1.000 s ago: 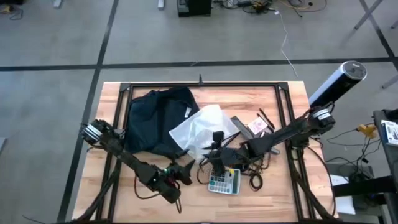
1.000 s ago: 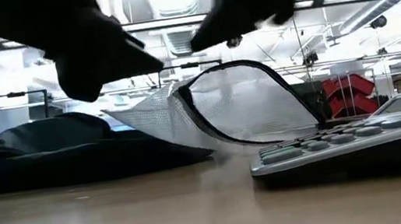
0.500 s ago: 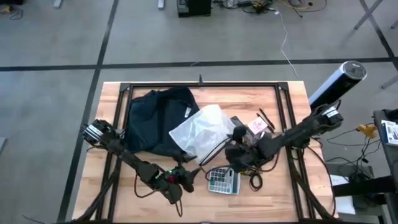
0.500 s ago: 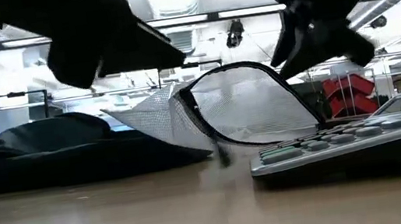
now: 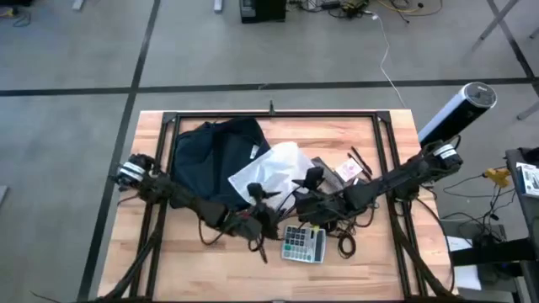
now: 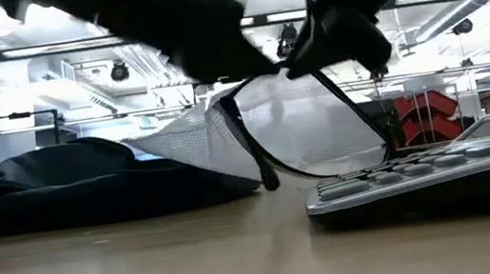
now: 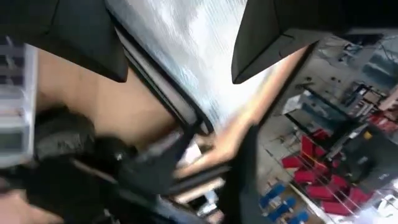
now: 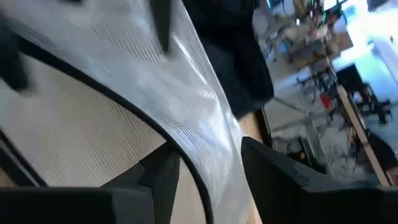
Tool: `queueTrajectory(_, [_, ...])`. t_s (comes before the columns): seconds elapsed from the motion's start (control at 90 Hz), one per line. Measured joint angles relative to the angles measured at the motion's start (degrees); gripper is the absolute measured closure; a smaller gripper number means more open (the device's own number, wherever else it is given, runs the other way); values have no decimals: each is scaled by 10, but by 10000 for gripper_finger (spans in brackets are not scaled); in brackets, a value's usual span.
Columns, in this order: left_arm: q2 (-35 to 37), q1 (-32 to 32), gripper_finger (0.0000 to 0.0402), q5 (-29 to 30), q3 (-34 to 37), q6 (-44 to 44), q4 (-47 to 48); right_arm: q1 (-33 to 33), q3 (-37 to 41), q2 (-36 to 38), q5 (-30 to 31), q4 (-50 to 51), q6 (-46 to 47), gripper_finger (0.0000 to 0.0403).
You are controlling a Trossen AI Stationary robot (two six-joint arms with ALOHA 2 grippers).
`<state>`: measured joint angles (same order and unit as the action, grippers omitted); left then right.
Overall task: Unpack backpack
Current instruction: Put the white calculator into the white zipper pouch
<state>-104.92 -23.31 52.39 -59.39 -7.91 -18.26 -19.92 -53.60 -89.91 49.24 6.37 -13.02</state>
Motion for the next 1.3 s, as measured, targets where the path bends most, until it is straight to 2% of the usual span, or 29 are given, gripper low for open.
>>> queueTrajectory(0.133, [2,20,125,18,-27,-11,29,-2,-2,0,-2,2,4,264])
queueTrajectory(0.278, [2,30,125,23,-43,21,82,-15,-2,0,-2,2,14,276])
queueTrajectory(0.522, [2,28,125,-21,-65,61,93,-16,-3,1,2,1,24,293])
queueTrajectory(0.6, [-10,29,125,-55,-70,72,84,-15,-3,1,2,-5,26,296])
queueTrajectory(0.667, [-29,29,125,-58,-80,72,87,-14,-3,1,3,-7,21,298])
queueTrajectory(0.856, [-81,30,125,20,-143,77,155,-26,-3,23,9,52,48,289])
queueTrajectory(0.967, [-113,31,125,78,-195,89,236,-36,-3,45,16,100,97,282])
queueTrajectory(1.133, [-142,32,125,87,-260,124,333,-58,-3,76,15,184,195,273])
queueTrajectory(1.211, [-148,34,125,85,-274,132,360,-72,-3,85,-8,230,245,271])
queueTrajectory(1.3, [-147,42,128,66,-278,166,376,-92,-3,89,-92,268,279,268])
